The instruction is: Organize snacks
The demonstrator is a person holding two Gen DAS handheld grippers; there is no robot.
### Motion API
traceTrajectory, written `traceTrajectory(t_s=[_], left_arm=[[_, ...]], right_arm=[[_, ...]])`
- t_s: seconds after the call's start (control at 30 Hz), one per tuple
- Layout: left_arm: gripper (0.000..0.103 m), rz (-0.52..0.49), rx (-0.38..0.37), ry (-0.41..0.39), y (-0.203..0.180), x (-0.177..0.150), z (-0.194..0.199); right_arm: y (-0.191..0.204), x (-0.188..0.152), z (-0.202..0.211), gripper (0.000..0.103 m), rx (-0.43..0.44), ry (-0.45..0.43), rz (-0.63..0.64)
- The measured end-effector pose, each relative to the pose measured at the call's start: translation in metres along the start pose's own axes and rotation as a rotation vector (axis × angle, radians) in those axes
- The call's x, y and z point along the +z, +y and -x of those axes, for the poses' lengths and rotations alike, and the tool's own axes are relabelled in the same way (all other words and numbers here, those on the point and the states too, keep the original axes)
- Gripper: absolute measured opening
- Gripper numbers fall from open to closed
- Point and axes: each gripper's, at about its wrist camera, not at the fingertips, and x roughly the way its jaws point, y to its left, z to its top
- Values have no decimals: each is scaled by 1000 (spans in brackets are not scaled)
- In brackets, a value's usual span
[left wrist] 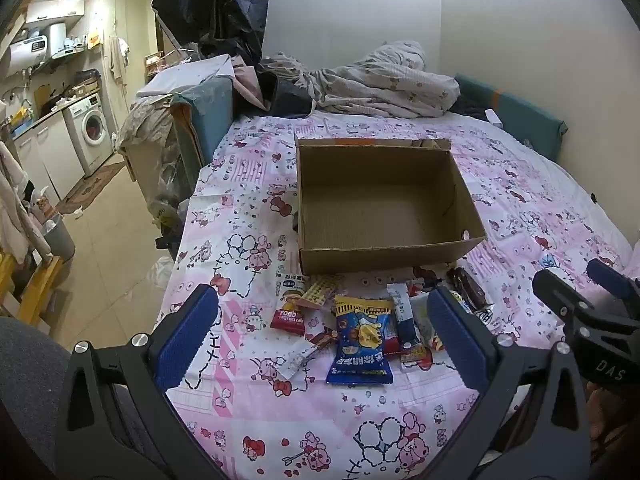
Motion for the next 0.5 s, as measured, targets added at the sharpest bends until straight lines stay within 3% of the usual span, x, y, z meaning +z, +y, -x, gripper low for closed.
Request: traceTrajectory(t_s=[0.5], left_arm=[[103, -2, 4, -1, -3, 3, 3]], right_arm=[[0, 0, 0, 103, 0, -4, 1]])
